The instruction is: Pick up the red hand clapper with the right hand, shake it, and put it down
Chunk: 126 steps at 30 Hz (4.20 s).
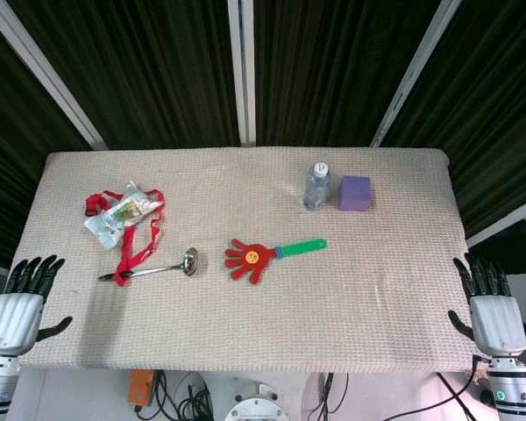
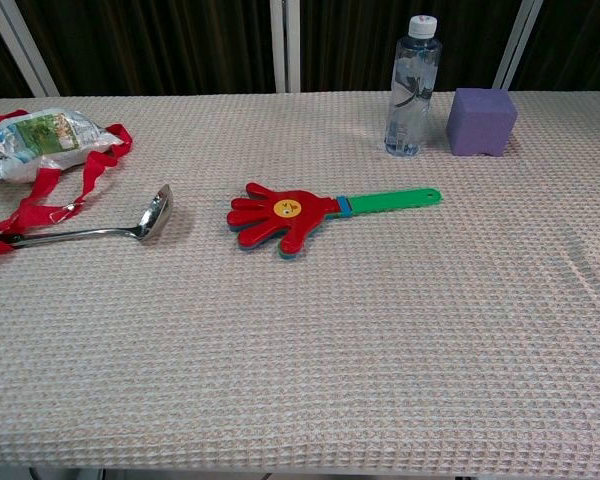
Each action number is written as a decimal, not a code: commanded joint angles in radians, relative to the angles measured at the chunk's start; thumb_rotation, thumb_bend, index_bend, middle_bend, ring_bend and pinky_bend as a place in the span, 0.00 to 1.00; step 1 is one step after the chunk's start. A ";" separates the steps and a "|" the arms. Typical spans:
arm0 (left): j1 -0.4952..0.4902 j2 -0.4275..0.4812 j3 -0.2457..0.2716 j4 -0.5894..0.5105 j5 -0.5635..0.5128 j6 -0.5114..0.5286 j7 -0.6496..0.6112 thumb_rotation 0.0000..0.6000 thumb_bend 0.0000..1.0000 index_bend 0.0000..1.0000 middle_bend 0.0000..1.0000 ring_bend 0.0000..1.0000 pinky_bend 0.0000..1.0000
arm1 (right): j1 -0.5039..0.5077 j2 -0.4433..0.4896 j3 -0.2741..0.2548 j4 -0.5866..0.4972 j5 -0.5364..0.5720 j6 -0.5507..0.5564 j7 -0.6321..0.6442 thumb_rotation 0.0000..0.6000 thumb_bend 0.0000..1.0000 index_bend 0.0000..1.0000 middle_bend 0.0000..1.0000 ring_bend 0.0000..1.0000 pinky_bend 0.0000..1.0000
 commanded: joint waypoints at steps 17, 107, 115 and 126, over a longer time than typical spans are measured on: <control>0.018 0.006 0.012 -0.013 0.010 0.028 0.014 1.00 0.12 0.08 0.05 0.00 0.00 | 0.085 0.026 0.055 -0.099 0.016 -0.179 0.006 1.00 0.14 0.00 0.00 0.00 0.00; 0.040 0.056 0.013 0.002 0.017 0.059 -0.107 1.00 0.13 0.08 0.05 0.00 0.00 | 0.696 -0.663 0.327 0.238 0.465 -0.531 -0.175 1.00 0.30 0.91 0.57 0.24 0.14; 0.036 0.057 0.013 -0.013 0.019 0.051 -0.095 1.00 0.13 0.08 0.05 0.00 0.00 | 0.617 -0.572 0.345 0.086 0.450 -0.513 -0.001 1.00 0.33 0.94 0.60 0.39 0.56; 0.032 0.062 0.014 -0.032 0.016 0.039 -0.078 1.00 0.13 0.08 0.05 0.00 0.00 | 0.526 -0.519 0.430 -0.063 0.436 -0.464 0.325 1.00 0.34 1.00 0.66 0.56 0.80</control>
